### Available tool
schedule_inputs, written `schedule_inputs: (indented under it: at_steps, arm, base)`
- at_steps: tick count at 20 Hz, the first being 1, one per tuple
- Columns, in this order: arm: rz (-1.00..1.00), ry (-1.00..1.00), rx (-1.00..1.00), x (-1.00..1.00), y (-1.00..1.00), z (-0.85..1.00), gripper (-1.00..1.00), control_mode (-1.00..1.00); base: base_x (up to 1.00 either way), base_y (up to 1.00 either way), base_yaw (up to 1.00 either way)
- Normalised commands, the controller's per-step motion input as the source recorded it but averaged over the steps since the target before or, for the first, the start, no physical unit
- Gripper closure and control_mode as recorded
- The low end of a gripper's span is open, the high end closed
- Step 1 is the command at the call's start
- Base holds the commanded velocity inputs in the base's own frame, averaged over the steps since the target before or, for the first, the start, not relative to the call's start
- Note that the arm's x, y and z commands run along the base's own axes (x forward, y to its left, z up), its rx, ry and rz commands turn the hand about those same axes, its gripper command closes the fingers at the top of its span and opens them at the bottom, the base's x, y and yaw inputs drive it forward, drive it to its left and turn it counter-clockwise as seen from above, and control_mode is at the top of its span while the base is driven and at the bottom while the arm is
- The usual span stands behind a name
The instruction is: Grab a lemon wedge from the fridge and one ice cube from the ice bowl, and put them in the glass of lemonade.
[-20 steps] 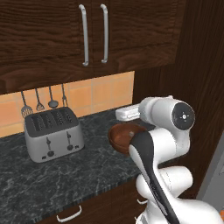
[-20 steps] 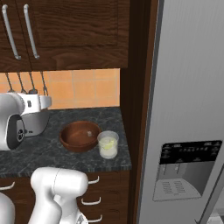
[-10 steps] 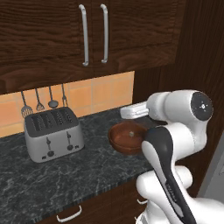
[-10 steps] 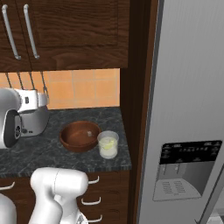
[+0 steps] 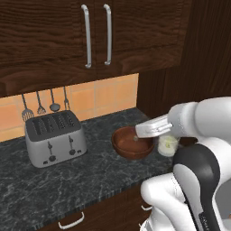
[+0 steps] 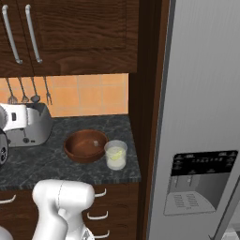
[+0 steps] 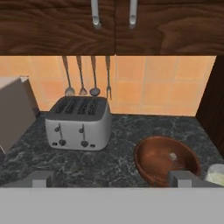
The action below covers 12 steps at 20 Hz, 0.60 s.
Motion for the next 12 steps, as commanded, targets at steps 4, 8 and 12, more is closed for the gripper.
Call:
schedule_inputs:
  at_steps: [4,8,12]
  arm:
    - [0.00,0.08,-0.01,0.09,0.00,-0.16,-1.00,-1.00]
    - [0.00,0.01,-0.09,0.53,0.00,-0.49,-1.00,-1.00]
    - [0.00,0.01,-0.10,0.62,0.00,-0.47,-1.00,-1.00]
  base:
    - [0.00,0.00,0.00]
    - [0.00,0.00,0.00]
    - [0.00,0.00,0.00]
